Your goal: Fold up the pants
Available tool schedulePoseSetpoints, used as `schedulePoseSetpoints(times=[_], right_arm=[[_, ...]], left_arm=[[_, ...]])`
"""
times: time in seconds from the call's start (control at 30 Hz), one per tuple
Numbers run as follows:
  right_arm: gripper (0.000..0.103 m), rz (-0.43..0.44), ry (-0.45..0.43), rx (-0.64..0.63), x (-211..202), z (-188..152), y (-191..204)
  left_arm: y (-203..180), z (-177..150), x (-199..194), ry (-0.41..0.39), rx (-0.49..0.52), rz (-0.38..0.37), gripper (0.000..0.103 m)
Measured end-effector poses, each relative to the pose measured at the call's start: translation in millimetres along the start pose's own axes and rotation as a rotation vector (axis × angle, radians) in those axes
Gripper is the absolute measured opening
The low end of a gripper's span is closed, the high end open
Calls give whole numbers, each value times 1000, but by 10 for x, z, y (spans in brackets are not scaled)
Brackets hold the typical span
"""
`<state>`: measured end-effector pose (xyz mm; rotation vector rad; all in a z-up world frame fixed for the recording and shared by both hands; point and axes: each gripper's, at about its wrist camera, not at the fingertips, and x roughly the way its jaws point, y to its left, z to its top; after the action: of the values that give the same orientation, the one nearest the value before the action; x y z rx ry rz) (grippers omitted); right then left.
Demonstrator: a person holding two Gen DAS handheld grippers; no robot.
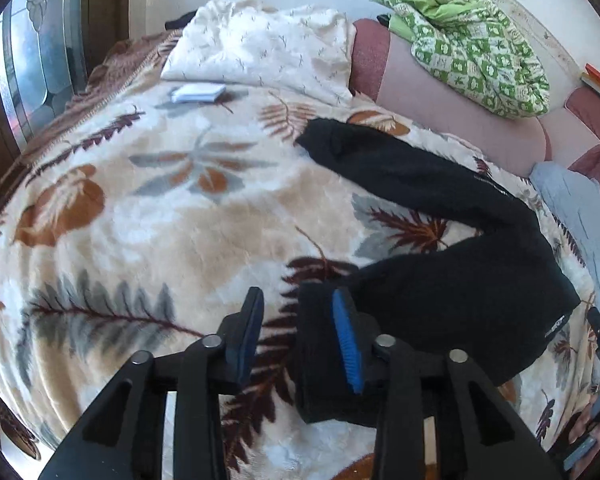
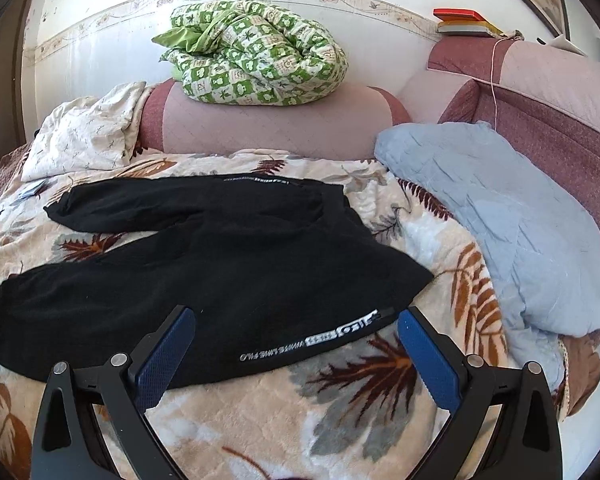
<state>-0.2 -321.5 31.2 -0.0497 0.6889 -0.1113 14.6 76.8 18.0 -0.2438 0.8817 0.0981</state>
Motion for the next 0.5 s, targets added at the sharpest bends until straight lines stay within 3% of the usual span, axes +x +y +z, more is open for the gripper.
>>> schedulePoseSetpoints(times=[0.07,0.13,0.3,0.5], right_arm=[[103,-3,-31,-10,62,210,-93],[103,42,-62,-37,171,393,-156],[103,189,76,-119,809,866,-253],[103,173,115,-128,1398,1261,-250]], left_arm=[[22,173,-50,-32,1,6,55],[10,376,-15,-44,3,25,59],[-160,884,238,-72,59,57,60],[-500,1230,669,-76,135,87,61]])
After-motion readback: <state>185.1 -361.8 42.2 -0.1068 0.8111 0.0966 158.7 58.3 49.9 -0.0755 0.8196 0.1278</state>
